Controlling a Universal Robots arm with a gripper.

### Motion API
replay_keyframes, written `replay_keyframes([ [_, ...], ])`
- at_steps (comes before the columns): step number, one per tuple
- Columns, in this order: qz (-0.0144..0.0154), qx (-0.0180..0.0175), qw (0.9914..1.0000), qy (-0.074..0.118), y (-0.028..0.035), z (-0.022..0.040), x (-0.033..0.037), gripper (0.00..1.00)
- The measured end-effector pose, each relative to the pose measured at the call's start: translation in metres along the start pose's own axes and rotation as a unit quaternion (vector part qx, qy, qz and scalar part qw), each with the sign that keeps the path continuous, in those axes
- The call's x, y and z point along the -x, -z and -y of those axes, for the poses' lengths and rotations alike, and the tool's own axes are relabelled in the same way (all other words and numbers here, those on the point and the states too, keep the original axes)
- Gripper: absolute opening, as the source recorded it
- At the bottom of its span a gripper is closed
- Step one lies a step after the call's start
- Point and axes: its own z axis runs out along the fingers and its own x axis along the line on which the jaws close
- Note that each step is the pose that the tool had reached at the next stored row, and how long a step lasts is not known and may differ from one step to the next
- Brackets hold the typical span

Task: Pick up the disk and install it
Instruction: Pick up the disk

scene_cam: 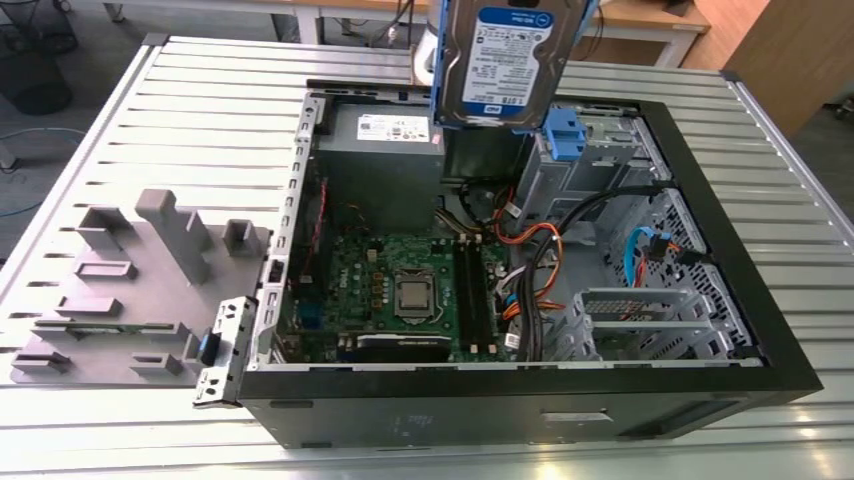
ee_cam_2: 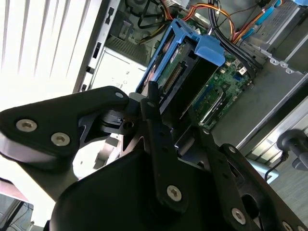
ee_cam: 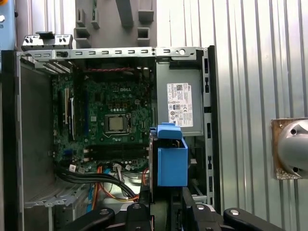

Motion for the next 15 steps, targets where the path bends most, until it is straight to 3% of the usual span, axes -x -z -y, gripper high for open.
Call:
replay_keyframes([
  [4, 0.0, 0.0, 1.0, 0.0, -0.001, 0.0039, 0.0002, 0.35],
  [15, -0.0001, 0.0, 1.0, 0.0, -0.0044, 0.0044, -0.0004, 0.35],
])
